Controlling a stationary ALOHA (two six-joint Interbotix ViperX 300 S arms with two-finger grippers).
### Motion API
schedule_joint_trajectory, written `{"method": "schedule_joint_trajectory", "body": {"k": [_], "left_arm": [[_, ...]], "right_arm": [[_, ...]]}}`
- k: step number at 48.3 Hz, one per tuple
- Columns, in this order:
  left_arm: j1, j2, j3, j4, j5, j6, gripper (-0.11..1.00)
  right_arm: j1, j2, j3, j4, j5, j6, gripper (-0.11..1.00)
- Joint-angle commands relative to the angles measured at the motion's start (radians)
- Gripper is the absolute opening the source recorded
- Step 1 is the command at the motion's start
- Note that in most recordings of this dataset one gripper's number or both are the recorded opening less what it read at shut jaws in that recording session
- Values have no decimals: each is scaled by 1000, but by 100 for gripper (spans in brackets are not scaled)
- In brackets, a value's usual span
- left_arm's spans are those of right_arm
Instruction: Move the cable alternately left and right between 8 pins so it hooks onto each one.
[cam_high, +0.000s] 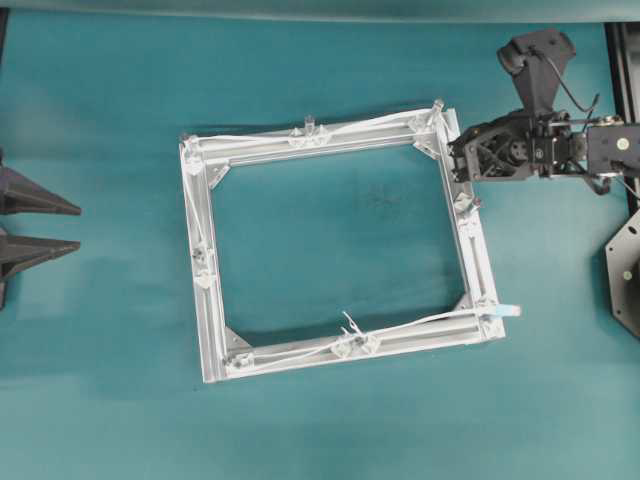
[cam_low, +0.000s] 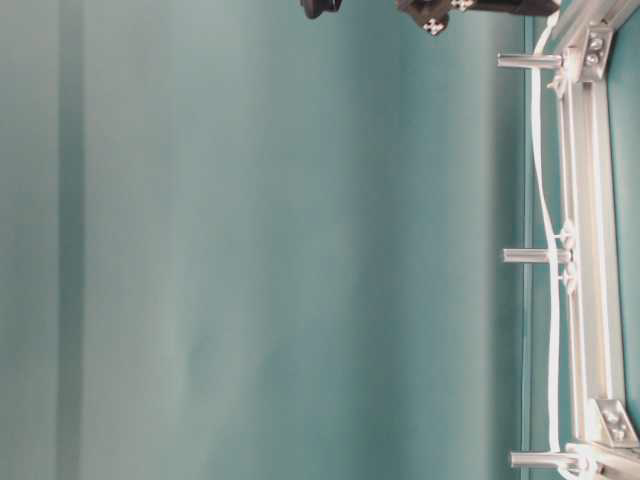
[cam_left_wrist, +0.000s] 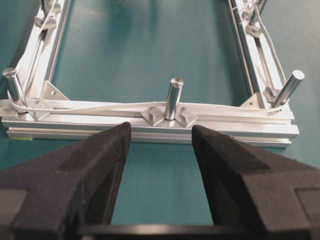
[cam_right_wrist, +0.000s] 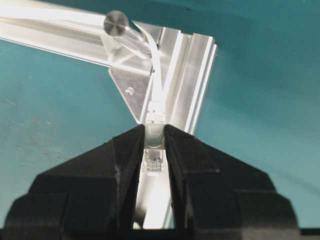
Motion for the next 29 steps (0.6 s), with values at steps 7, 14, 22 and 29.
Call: {"method": "schedule_joint_trajectory", "body": {"k": [7,14,22,29], "left_arm": [[-5,8,-11,2,-8,-6,54],[-5,8,-11,3,-8,-6,54],[-5,8,-11,3,-8,-6,54],[-5,6,-11,2,-8,-6,54]], "right_arm": [[14,18,-23,8,-5,3,17],[17,18,-21,8,-2,5,37],[18,18,-21,8,-3,6,61],[18,11,-20,8,-5,6,60]]}}
